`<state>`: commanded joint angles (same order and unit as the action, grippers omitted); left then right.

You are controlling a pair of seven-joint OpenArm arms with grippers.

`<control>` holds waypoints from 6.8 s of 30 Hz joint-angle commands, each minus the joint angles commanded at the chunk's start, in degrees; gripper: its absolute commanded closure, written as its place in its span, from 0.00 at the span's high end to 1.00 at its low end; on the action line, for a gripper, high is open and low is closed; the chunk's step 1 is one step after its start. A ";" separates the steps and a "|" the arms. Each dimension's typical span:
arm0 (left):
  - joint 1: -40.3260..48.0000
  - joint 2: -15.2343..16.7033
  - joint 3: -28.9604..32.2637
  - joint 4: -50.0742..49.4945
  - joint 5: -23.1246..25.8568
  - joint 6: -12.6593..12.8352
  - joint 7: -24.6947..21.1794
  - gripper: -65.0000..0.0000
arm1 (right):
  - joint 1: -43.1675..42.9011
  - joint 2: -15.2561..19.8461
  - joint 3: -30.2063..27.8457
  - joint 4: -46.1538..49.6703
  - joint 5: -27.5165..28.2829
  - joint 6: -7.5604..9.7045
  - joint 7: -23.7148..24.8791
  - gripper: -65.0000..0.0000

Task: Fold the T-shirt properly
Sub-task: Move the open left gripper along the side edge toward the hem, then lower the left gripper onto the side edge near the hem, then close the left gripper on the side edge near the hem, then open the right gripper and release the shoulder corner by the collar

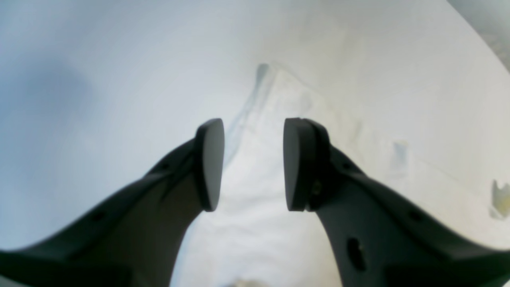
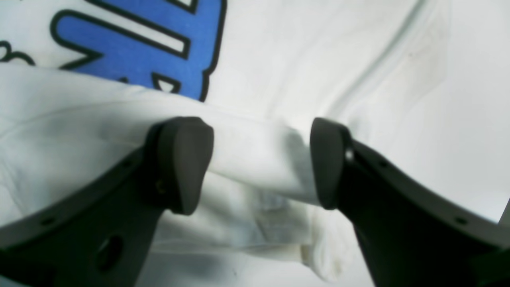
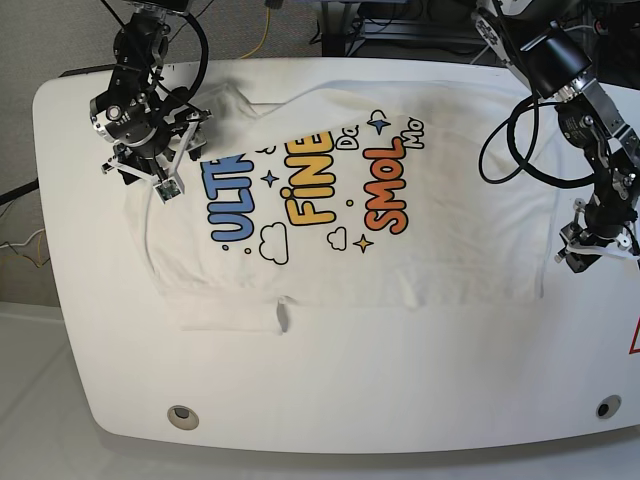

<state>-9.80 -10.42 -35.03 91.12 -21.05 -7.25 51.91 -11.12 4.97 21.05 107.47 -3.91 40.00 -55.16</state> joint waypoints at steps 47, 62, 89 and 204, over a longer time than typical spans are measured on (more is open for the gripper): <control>-8.53 -10.20 19.08 -26.20 0.26 -13.80 -16.70 0.58 | 0.09 0.88 0.09 -0.18 0.00 0.00 0.00 0.61; -9.23 -10.11 19.34 -29.36 -0.18 -18.37 -17.93 0.66 | -0.09 0.88 0.09 -0.26 0.00 0.00 0.00 0.61; -13.10 -12.22 15.38 -39.74 0.18 -22.59 -20.31 0.66 | -0.35 0.88 0.09 -0.26 0.00 0.00 0.00 0.61; -14.59 -8.35 18.99 -54.15 0.18 -26.02 -29.27 0.08 | 21.71 -2.02 9.41 -0.88 0.18 0.00 -13.63 0.61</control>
<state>-24.40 -18.77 -16.04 36.97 -20.88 -33.27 22.64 10.59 2.95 30.46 106.59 -3.74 40.00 -68.79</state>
